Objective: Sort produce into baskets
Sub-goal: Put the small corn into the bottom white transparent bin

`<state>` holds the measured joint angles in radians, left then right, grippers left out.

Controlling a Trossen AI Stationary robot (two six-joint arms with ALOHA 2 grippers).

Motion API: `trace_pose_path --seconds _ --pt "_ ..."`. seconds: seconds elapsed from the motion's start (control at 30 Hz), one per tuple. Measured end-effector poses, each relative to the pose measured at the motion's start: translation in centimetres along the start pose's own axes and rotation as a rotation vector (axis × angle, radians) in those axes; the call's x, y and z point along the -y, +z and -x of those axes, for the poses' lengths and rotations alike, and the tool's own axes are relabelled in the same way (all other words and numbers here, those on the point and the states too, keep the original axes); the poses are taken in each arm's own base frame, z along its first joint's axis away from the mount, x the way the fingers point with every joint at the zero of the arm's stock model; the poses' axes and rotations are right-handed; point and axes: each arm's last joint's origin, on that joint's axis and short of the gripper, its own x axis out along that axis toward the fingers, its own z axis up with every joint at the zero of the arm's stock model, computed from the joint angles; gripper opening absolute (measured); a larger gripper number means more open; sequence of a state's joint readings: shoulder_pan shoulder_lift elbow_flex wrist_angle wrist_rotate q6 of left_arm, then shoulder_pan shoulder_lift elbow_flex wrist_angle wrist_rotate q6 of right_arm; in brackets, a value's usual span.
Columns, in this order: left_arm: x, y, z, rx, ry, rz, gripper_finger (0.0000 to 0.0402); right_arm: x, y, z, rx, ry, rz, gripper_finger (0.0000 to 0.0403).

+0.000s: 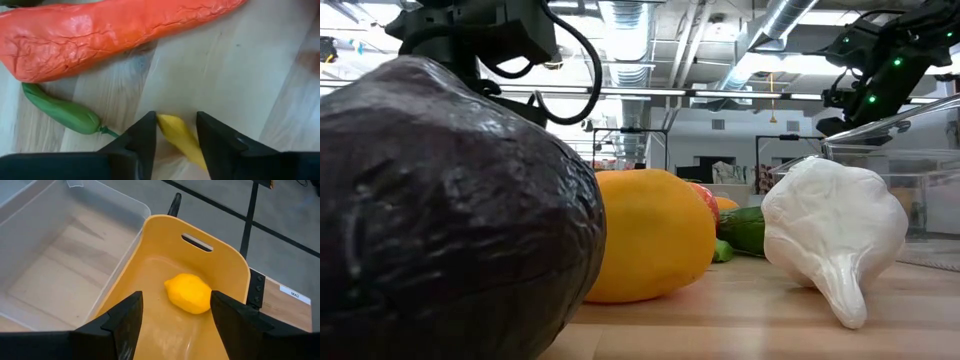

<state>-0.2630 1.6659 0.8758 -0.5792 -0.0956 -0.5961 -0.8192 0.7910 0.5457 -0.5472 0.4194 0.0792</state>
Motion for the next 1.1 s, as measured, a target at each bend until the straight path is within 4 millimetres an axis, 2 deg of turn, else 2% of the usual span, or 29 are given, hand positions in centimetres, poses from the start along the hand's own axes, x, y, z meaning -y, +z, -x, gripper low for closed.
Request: trace_pose_path --seconds 0.3,0.7,0.83,1.1 --pt "0.1 0.1 -0.3 -0.003 -0.004 -0.001 0.0055 0.0 0.0 0.0 0.0 0.0 0.0 0.0261" --pt "0.3 0.3 0.0 -0.011 -0.005 -0.011 0.0046 0.0 0.0 0.0 0.0 0.0 0.0 0.0261" --pt "0.8 1.3 0.9 -0.005 -0.023 -0.041 0.0039 0.0 0.0 0.0 0.0 0.0 0.0 0.0261" --pt "2.1 3.4 4.0 -0.021 -0.108 -0.124 0.0032 0.0 0.0 0.0 0.0 0.0 0.0 0.0261"
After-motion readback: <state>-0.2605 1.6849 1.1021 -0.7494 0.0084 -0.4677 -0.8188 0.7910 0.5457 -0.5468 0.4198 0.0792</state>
